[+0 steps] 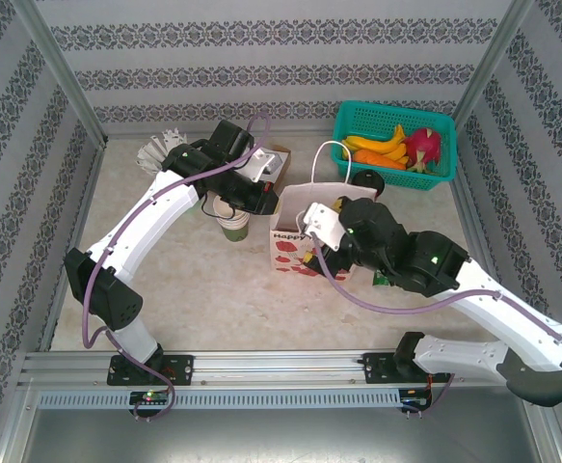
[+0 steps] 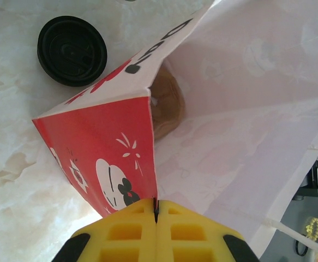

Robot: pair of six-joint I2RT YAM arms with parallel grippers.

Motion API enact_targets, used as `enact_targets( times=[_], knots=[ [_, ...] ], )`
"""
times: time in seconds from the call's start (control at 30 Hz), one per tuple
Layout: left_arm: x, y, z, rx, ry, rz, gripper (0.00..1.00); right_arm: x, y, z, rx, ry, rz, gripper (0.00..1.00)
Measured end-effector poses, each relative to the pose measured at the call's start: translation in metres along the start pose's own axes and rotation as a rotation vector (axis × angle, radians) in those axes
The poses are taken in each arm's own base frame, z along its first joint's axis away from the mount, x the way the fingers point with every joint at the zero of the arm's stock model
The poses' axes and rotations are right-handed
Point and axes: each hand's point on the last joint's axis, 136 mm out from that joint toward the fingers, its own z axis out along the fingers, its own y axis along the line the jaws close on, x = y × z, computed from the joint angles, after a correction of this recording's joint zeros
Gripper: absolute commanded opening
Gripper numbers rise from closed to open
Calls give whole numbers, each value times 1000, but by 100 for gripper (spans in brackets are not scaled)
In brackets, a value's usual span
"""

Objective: Pack the takeout coffee

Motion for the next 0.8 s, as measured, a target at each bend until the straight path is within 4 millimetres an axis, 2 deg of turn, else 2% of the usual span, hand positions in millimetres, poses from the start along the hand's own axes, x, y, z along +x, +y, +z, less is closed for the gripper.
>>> enact_targets(
  times=[0.07,0.2,0.3,0.37,0.47,0.57,0.7,0.8],
  knots=[
    [0,0,0,0,0,3,0,-4,-13,-9,19,-25,75,98],
    [0,0,0,0,0,6,0,-13,-59,-31,95,-92,289,98],
    [0,0,0,0,1,6,0,-2,-85,-38,161,-103,389,98],
    [0,0,0,0,0,7,0,8,-97,-36,185,-94,437,98],
    [0,0,0,0,0,12,0,19,-112,-25,187,-69,493,97],
    [0,0,0,1,1,16,0,31,-123,-3,155,-21,518,94],
    [0,0,0,3,1,21,0,47,-126,26,62,38,503,91],
    [0,-1,0,4,1,21,0,55,-125,39,-22,59,484,88]
  ],
)
